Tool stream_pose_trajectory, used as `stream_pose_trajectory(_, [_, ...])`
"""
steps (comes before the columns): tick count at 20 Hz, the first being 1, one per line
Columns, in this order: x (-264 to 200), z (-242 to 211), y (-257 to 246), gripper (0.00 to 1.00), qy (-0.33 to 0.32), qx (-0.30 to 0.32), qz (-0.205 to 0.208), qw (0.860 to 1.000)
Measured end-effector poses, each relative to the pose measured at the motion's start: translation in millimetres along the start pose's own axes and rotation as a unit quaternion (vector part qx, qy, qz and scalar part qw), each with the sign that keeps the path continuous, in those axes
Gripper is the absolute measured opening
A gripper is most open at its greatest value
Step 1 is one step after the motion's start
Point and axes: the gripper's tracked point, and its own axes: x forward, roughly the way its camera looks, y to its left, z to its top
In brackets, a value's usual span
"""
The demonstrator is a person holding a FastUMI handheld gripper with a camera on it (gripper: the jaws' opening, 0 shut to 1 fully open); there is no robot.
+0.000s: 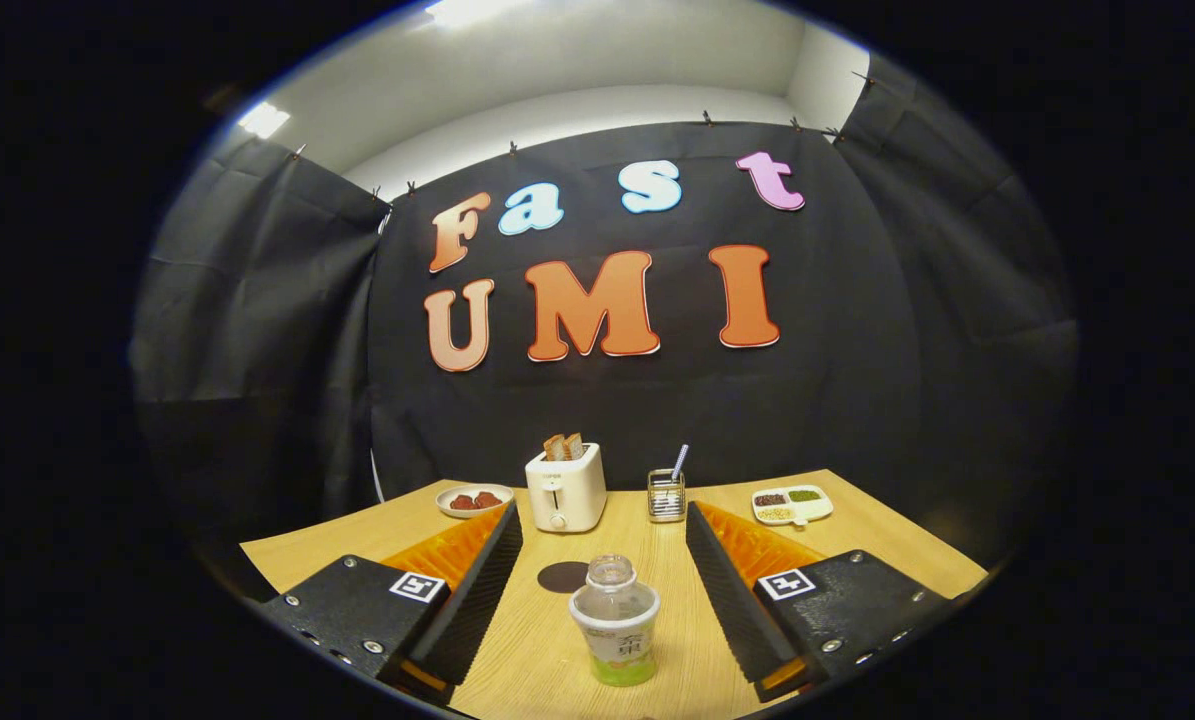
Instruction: Take the bottle from table, then pour the juice into the cup, finally place the bottle on the coaster
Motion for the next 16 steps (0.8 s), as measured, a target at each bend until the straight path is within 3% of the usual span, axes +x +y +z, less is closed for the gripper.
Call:
stream_pose_trajectory(10, [18.3, -92.5, 0.2, 0.97, 0.069, -0.012, -0.012, 0.997])
stream_pose_trajectory(16, [27.9, -139.9, -11.5, 0.88, 0.111, -0.01, -0.028, 0.993])
